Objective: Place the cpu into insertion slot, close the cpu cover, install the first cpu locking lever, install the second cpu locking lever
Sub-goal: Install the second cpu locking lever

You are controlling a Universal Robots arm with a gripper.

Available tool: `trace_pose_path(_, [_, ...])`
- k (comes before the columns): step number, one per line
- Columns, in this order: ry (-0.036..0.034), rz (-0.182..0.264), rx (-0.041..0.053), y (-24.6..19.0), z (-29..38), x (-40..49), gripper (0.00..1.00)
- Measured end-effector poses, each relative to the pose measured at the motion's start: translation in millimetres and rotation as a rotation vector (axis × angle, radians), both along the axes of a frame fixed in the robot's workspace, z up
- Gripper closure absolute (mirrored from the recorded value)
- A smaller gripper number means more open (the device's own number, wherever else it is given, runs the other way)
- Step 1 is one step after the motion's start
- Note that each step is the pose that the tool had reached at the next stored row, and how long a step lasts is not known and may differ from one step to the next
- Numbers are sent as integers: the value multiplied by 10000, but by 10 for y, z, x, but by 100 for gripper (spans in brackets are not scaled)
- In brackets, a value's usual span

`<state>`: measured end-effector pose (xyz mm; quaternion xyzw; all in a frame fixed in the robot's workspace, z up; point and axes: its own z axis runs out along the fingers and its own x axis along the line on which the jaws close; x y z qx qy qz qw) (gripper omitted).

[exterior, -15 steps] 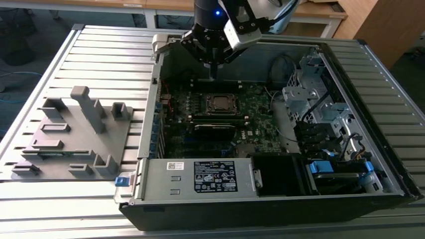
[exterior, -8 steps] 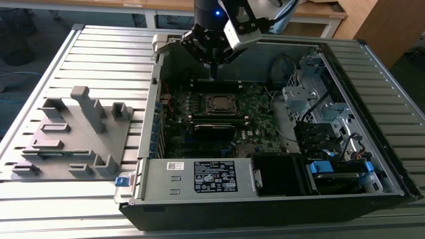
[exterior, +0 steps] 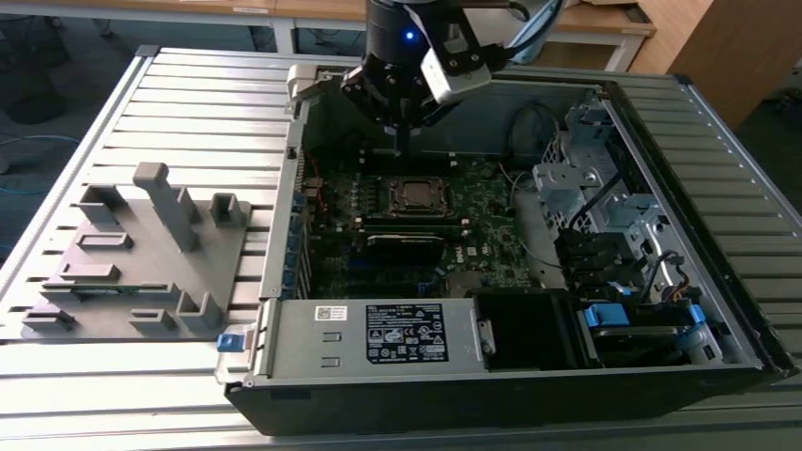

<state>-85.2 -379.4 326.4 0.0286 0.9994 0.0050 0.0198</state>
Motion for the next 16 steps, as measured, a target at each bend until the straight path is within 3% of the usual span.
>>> trace_pose_path(5, [0,0,1,0,-50,0,90])
trace_pose_path(16, [-1,0,1,13,-72,4,90])
